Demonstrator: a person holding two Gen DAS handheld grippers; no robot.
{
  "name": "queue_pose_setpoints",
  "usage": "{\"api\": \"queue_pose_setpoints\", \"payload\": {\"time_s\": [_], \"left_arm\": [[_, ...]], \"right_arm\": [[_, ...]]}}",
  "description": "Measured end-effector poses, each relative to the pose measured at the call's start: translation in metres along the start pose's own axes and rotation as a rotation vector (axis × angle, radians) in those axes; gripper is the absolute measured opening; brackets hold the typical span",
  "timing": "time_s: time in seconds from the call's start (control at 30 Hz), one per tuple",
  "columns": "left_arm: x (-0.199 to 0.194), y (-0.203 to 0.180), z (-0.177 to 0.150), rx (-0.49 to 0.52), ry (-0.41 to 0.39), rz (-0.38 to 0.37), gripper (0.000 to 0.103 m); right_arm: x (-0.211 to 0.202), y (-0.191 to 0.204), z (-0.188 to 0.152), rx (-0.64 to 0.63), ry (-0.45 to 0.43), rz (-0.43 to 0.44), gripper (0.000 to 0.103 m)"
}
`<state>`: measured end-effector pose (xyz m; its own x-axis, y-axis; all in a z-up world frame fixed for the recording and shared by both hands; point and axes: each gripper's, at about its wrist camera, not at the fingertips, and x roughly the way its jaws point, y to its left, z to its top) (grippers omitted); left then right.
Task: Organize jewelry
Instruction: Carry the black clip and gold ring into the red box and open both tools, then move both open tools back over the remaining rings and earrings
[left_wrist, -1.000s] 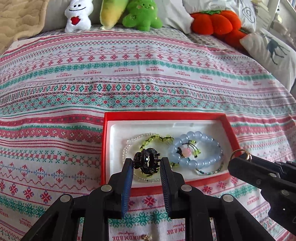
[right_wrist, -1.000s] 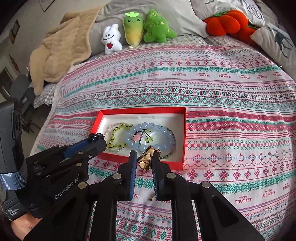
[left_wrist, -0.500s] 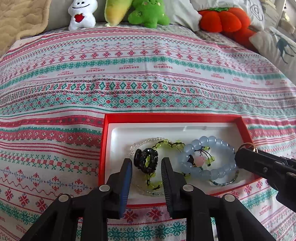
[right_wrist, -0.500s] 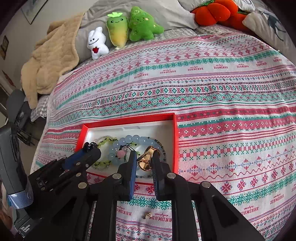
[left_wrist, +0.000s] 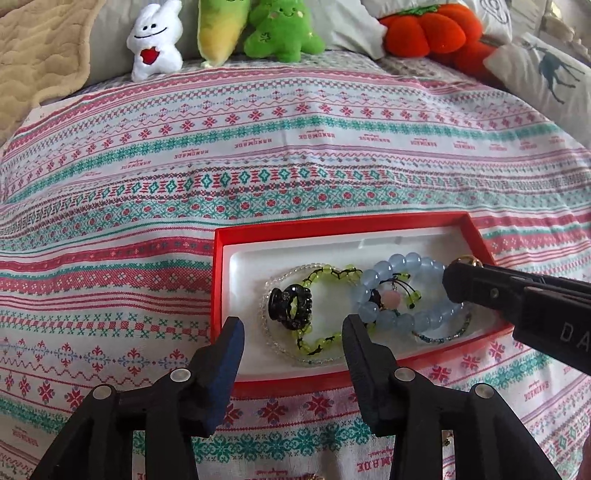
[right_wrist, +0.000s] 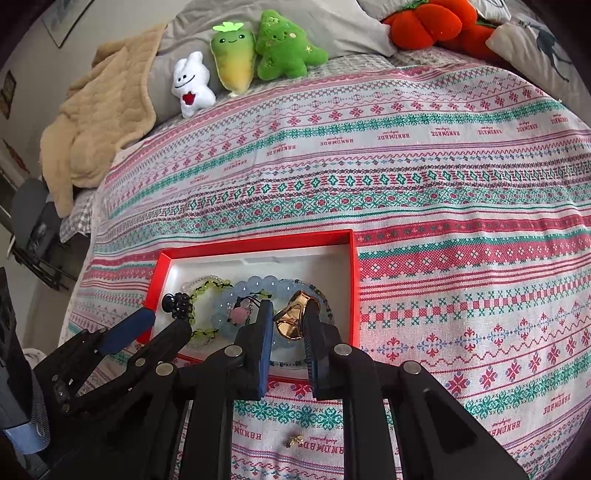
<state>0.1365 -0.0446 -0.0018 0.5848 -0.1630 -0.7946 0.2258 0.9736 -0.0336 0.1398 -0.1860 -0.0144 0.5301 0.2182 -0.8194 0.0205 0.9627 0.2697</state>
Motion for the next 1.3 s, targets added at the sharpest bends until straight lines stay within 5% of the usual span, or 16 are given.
{"api": "queue_pose_setpoints", "payload": {"time_s": [0.47,0.67,1.3], "left_arm": [[-0.034,0.002,-0.012,0.053,-0.007,-0.009,0.073],[-0.046,0.008,-0.029,0.092,0.015,-0.01,0.083],[-0.049,0.046,-0.088,0.113,0.126,-0.019,0.089]], "right_arm": [[-0.034,0.005,-0.008,-0.037,-0.02,0.035,0.039],[-0.049,0.005,-0.024,-0.074,-0.009,0.018,0.062],[-0.061,-0.008,-0.097,-0.192,0.101,-0.046,0.066]]}}
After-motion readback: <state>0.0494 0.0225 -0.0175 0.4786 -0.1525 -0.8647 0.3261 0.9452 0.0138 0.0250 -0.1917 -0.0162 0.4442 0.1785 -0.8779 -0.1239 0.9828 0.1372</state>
